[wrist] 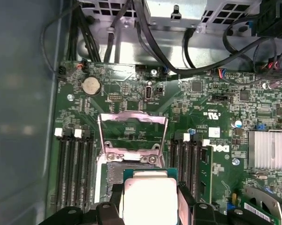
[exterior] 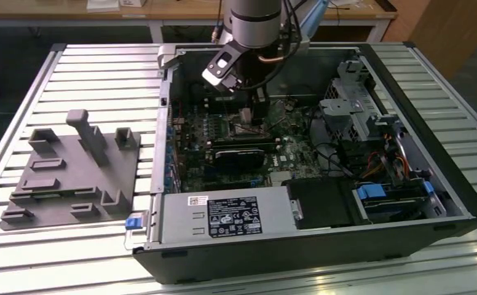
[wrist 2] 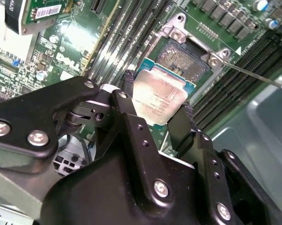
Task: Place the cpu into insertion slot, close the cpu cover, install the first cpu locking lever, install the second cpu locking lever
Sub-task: 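Place the cpu into insertion slot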
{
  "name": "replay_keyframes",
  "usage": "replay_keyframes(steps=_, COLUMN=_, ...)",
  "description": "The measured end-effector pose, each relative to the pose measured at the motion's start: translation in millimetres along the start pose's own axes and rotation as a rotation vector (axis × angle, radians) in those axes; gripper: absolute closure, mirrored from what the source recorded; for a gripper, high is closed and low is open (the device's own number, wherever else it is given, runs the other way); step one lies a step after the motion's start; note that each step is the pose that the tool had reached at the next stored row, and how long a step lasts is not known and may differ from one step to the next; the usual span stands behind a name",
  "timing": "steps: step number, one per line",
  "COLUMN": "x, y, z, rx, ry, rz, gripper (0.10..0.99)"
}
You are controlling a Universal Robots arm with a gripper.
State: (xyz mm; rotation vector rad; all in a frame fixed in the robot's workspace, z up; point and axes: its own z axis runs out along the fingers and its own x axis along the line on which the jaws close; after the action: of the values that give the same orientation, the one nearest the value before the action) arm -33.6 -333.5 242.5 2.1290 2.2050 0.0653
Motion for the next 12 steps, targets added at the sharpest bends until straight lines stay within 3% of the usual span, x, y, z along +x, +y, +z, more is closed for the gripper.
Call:
replay_keyframes(steps=2, x=0.9, y=-0.3, z=3.5, rx=0.000, ry=-0.0036, rz=0.000, gripper=0.545)
replay_keyframes(steps=12, x=6.5, y=-2.6, z=14.3, rx=0.000, ry=-0.0036, rz=0.000, gripper=0.545)
